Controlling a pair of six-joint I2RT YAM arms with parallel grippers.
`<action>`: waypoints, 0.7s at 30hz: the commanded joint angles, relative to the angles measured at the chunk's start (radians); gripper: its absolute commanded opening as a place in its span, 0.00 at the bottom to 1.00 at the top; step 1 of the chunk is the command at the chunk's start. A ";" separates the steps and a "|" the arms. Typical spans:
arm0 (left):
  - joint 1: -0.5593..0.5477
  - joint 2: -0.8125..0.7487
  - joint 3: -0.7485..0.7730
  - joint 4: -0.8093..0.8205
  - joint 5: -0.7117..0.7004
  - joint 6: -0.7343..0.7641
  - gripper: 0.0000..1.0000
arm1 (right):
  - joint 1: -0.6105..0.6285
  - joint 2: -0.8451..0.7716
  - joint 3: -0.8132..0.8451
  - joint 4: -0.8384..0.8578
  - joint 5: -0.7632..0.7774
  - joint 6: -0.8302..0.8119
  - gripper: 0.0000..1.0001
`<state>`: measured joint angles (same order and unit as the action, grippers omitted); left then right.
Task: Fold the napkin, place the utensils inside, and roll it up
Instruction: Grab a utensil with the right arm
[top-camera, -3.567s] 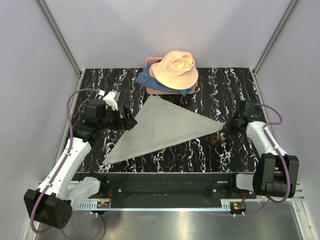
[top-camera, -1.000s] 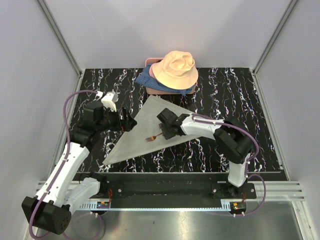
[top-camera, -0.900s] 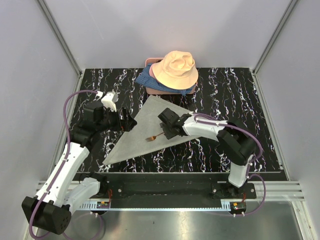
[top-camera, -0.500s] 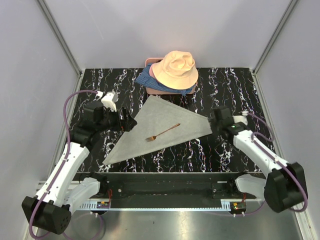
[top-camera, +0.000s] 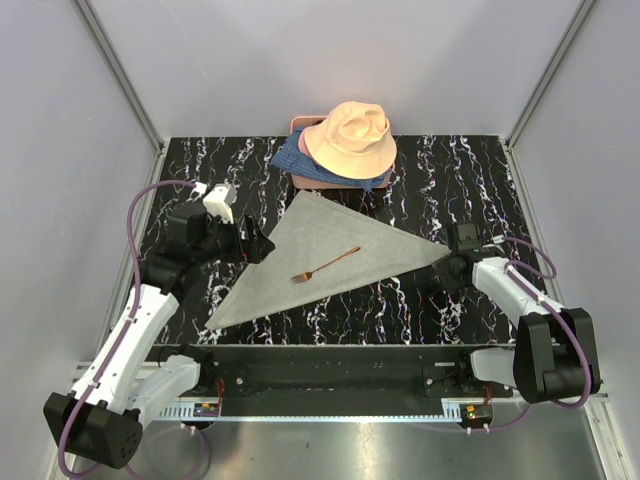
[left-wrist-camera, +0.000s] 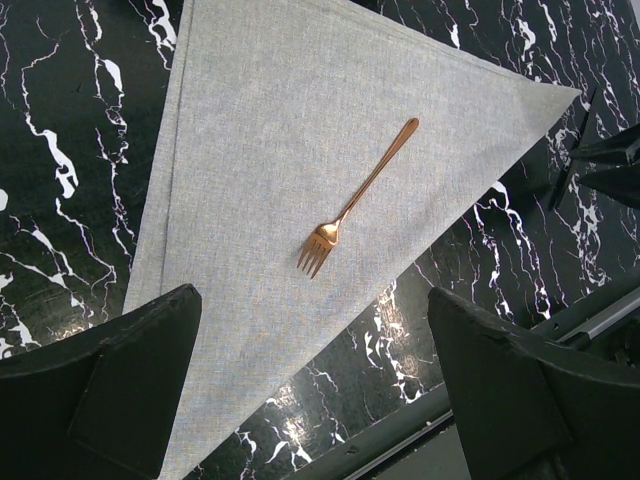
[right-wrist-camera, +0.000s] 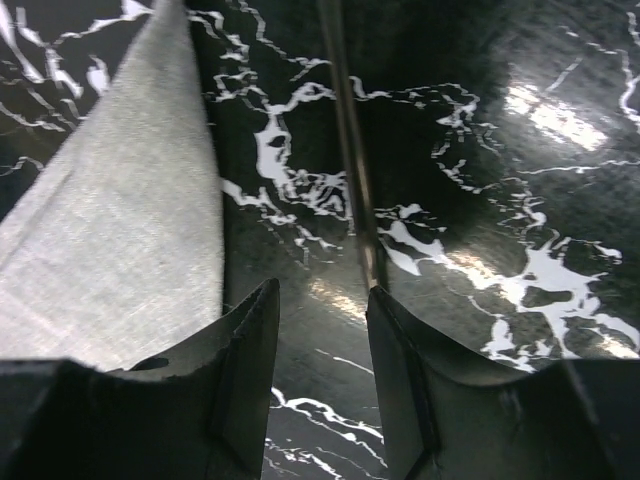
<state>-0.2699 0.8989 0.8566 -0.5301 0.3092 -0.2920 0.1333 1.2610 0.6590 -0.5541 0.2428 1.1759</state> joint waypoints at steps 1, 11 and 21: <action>-0.006 0.001 -0.011 0.024 0.037 0.005 0.99 | -0.017 -0.002 -0.009 -0.013 0.026 -0.025 0.48; -0.006 0.001 -0.011 0.024 0.031 0.005 0.99 | -0.034 0.072 -0.006 -0.007 0.030 -0.051 0.45; -0.006 0.006 -0.011 0.022 0.031 0.005 0.99 | -0.035 0.133 -0.033 0.029 0.021 -0.056 0.25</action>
<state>-0.2722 0.8989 0.8566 -0.5304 0.3141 -0.2920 0.1036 1.3590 0.6559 -0.5419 0.2504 1.1229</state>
